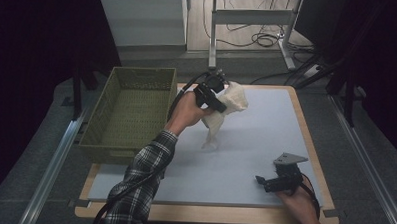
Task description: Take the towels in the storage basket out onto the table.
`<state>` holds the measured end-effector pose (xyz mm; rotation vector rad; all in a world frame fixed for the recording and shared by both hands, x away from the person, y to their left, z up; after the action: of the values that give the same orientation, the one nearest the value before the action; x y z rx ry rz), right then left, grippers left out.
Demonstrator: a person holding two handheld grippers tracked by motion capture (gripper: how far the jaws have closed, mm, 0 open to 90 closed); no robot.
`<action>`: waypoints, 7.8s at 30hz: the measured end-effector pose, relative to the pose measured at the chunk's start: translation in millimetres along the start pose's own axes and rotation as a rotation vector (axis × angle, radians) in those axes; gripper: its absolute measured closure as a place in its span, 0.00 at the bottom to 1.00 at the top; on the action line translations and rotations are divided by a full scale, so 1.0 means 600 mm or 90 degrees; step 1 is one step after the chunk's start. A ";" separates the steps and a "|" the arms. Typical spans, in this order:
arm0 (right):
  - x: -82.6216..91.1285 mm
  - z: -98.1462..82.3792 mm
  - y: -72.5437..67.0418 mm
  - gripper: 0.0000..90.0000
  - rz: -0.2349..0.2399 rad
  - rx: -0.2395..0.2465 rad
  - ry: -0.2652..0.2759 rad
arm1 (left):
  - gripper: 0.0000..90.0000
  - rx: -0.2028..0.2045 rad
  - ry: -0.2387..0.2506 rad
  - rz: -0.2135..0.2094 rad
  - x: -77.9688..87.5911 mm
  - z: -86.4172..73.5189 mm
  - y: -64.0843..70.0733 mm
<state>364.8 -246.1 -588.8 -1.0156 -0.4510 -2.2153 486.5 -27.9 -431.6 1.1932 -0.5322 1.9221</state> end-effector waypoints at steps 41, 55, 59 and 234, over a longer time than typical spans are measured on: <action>0.000 0.000 0.000 0.05 0.000 -0.001 0.001 | 0.33 0.006 -0.018 -0.025 -0.230 -0.031 0.055; 0.000 0.000 0.000 0.05 0.000 -0.001 0.001 | 0.14 0.014 0.019 -0.011 -0.189 -0.054 0.049; 0.000 0.000 0.000 0.05 -0.001 0.001 0.001 | 0.17 0.029 0.035 -0.009 -0.171 -0.062 0.049; 0.006 0.157 0.076 0.67 0.125 -0.102 0.051 | 0.43 0.065 0.115 0.023 -0.202 -0.113 -0.001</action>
<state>445.6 -229.8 -524.2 -1.0032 -0.1329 -2.1318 479.0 -29.3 -570.3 1.0653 -0.3647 2.0846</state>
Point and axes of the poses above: each handheld gripper's, and its own axes: x roughly backward along the jaws, z roughly out of its top, y roughly to its right, the point moved 8 cm from there along -x, roughly forward along the jaws, and after that the axes turned 5 degrees about -y, right-handed, at the moved point
